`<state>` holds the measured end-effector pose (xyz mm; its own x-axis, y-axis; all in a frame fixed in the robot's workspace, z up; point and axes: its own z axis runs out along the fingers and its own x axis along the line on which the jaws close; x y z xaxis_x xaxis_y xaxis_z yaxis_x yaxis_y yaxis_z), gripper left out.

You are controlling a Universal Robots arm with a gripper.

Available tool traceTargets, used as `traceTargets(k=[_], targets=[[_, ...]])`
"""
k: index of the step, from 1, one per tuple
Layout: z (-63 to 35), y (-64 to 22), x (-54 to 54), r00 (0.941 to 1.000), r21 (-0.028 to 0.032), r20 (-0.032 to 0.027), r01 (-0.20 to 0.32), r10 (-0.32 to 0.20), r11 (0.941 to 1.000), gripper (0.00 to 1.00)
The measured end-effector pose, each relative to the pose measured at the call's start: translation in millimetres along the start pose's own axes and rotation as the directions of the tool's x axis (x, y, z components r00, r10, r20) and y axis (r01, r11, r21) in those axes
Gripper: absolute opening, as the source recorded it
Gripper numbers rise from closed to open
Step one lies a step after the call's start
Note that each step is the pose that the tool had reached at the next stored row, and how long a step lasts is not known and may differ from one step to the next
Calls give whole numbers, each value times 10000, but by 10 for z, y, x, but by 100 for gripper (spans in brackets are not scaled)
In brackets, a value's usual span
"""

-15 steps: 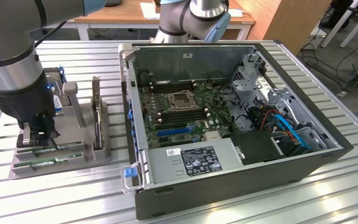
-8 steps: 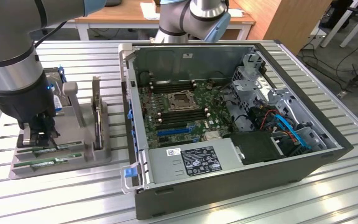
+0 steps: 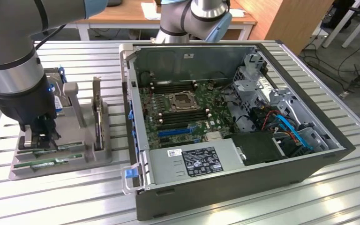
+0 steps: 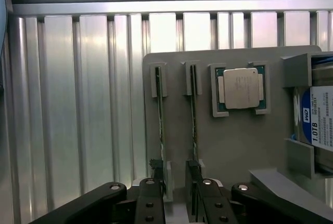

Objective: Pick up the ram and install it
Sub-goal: 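Pick up the ram and move it above insertion slot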

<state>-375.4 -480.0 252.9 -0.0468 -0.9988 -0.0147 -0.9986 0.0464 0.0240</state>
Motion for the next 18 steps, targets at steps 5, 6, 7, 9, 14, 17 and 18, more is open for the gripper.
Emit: traceTargets(k=[5, 6, 7, 9, 14, 17, 18], targets=[[19, 0, 1, 9999, -3, -4, 125, -125, 9999, 31], [19, 0, 1, 9999, -4, -5, 137, -137, 9999, 31], [20, 0, 0, 9999, -3, -4, 138, -138, 9999, 31], [22, -1, 2, 9999, -1, -3, 145, -145, 9999, 31], [22, 0, 27, 9999, -2, -3, 157, -157, 9999, 31], [38, 0, 35, 9999, -3, -4, 168, -168, 9999, 31], [46, 0, 39, 9998, -4, -5, 175, -175, 9998, 31]])
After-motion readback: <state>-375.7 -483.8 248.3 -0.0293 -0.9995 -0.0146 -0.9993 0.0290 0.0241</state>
